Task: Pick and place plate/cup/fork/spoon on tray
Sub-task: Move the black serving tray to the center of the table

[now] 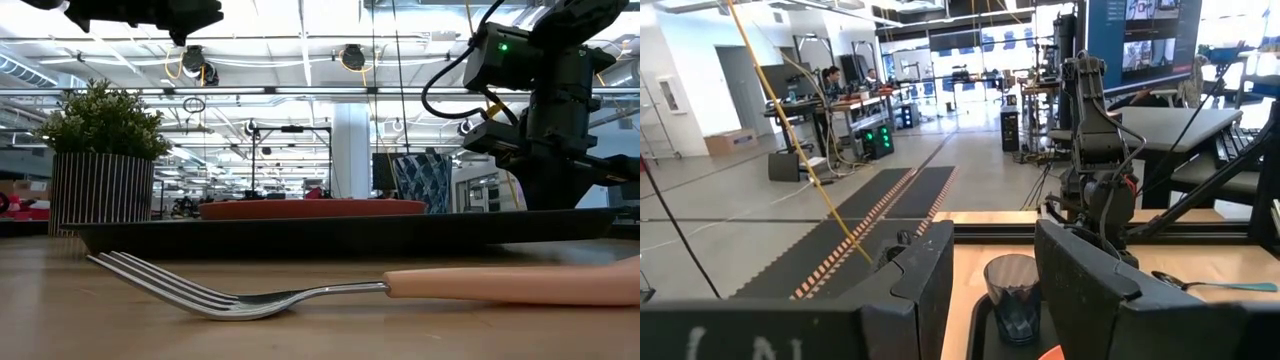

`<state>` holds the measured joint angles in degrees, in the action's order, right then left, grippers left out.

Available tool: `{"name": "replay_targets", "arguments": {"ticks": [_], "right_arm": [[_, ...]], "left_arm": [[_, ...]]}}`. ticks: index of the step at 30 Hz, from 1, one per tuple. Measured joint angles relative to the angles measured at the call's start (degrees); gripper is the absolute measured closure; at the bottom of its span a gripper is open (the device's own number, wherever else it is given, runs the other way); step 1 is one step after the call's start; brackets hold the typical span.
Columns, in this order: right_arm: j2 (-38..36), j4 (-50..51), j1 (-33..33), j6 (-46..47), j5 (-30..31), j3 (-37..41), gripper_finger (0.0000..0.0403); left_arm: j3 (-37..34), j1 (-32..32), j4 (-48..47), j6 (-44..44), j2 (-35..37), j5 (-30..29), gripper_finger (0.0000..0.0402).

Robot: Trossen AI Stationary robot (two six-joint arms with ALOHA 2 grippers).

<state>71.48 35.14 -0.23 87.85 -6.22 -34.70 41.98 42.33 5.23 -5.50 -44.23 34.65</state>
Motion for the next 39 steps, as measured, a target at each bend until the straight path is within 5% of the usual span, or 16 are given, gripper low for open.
{"name": "replay_targets", "arguments": {"ticks": [20,39], "right_arm": [[0.02,0.24,0.00,-3.23,-0.02,0.04,0.0326],[0.02,-0.81,3.63,3.19,-0.37,0.04,0.0317]], "left_arm": [[0.00,0.00,0.00,-0.18,0.00,0.00,0.0256],[0.00,0.00,-0.07,-0.20,0.02,-0.02,0.0256]]}}
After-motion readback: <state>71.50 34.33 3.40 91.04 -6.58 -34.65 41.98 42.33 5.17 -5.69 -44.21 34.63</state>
